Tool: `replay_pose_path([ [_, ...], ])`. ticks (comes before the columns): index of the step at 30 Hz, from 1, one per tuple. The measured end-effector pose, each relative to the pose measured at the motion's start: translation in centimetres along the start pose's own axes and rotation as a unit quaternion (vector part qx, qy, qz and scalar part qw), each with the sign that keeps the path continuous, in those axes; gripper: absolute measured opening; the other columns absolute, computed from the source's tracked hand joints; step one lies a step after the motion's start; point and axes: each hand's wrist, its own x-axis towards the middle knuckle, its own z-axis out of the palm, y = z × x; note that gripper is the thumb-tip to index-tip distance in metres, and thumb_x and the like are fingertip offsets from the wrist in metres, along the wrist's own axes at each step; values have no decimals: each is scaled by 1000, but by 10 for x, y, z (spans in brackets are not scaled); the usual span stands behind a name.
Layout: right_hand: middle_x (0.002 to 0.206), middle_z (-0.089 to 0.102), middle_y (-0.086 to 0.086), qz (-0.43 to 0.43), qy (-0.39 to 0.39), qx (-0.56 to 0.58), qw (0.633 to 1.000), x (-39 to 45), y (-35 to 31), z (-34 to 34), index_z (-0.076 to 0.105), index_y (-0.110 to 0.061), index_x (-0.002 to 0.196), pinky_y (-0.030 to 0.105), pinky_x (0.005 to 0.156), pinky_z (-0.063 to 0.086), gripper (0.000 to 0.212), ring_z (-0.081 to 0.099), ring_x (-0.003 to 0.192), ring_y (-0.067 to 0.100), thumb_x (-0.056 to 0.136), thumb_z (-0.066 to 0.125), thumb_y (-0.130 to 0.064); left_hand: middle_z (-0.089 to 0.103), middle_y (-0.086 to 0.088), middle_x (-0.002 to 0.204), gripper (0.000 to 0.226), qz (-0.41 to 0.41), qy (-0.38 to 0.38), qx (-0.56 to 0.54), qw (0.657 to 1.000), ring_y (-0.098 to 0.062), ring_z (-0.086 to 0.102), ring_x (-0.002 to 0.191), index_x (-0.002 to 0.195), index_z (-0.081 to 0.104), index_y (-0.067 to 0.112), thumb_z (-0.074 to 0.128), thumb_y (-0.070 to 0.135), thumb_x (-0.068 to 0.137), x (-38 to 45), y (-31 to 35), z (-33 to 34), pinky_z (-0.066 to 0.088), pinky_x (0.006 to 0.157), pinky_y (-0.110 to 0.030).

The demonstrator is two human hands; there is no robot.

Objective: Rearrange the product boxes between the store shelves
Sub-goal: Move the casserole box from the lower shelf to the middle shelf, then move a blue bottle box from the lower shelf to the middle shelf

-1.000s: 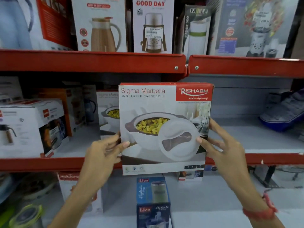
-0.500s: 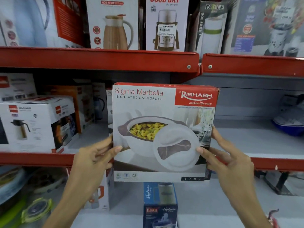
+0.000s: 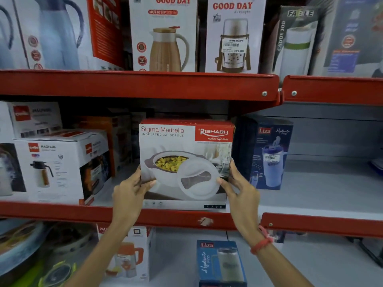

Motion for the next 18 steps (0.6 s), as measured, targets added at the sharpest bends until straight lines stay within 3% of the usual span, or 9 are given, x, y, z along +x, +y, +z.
replay_pose_path([
  [7,123,64,-8,-6,7,-17,1000,-3,14,17,47,-28,136,27,99,48,62,62,113,8,80,72,-25,73,-3,108,50,6,-6,10,1000,13,60,86,129,56,18,70,20,81,5,-22,1,50,96,-32],
  [11,119,59,-14,-36,13,-34,999,-2,19,17,46,-28,138,28,98,50,62,63,111,8,80,69,-31,74,-4,108,50,20,-6,23,1000,-6,64,100,131,55,21,68,23,83,7,-28,2,52,94,-34],
  [14,133,55,-8,-52,6,-39,998,-8,20,15,38,-34,141,32,100,51,64,58,120,12,84,67,-32,73,-6,110,59,14,-16,30,999,-10,63,97,139,43,25,64,32,85,4,-34,5,51,93,-34],
  [16,142,48,1,-64,23,-48,997,-18,24,13,37,-32,143,41,101,51,61,53,126,19,87,62,-35,60,-5,133,66,12,-3,3,1000,-18,58,116,144,33,25,62,35,86,-6,-34,10,44,100,-32],
  [18,142,43,6,-89,43,-54,994,-33,27,8,42,-20,142,48,101,50,57,50,128,24,90,60,-33,41,0,150,66,48,44,-35,997,-15,40,136,145,30,21,60,32,87,-23,-27,16,36,112,-37],
])
